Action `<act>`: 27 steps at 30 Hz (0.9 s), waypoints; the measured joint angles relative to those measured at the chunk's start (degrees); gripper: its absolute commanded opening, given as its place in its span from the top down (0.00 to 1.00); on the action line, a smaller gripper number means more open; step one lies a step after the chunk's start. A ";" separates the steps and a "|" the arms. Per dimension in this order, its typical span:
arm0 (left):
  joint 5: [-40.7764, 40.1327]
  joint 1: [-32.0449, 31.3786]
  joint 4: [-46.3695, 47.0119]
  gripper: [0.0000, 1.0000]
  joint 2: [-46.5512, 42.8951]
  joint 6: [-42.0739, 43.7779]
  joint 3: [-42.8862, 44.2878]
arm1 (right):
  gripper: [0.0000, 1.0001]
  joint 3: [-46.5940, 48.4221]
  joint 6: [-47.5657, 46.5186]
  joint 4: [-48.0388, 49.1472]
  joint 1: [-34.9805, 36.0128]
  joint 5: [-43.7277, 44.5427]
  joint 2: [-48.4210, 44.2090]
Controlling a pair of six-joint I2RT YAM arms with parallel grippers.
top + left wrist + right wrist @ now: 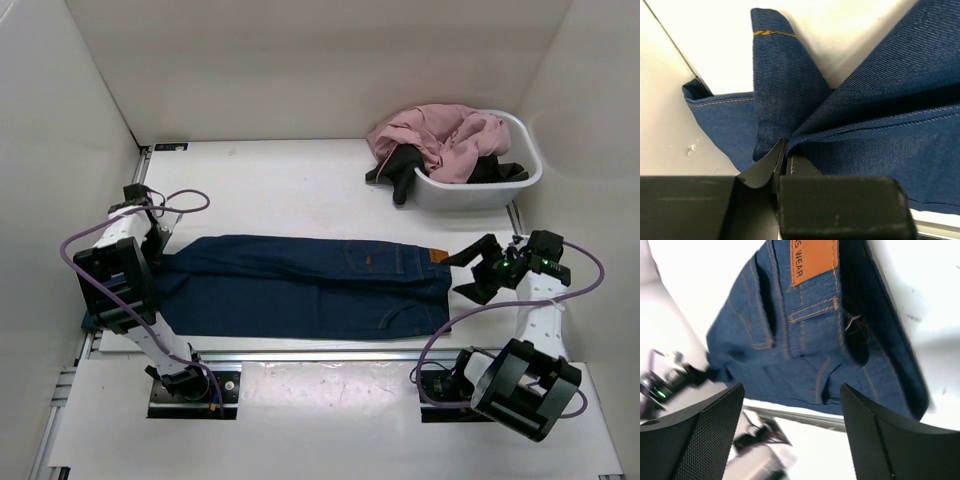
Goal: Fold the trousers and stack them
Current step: Flatten the trousers out, then fold the trousers
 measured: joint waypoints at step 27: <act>1.22 -0.13 -2.56 0.86 -0.94 -0.63 1.31 | 0.33 10.67 38.86 4.11 16.85 18.25 18.84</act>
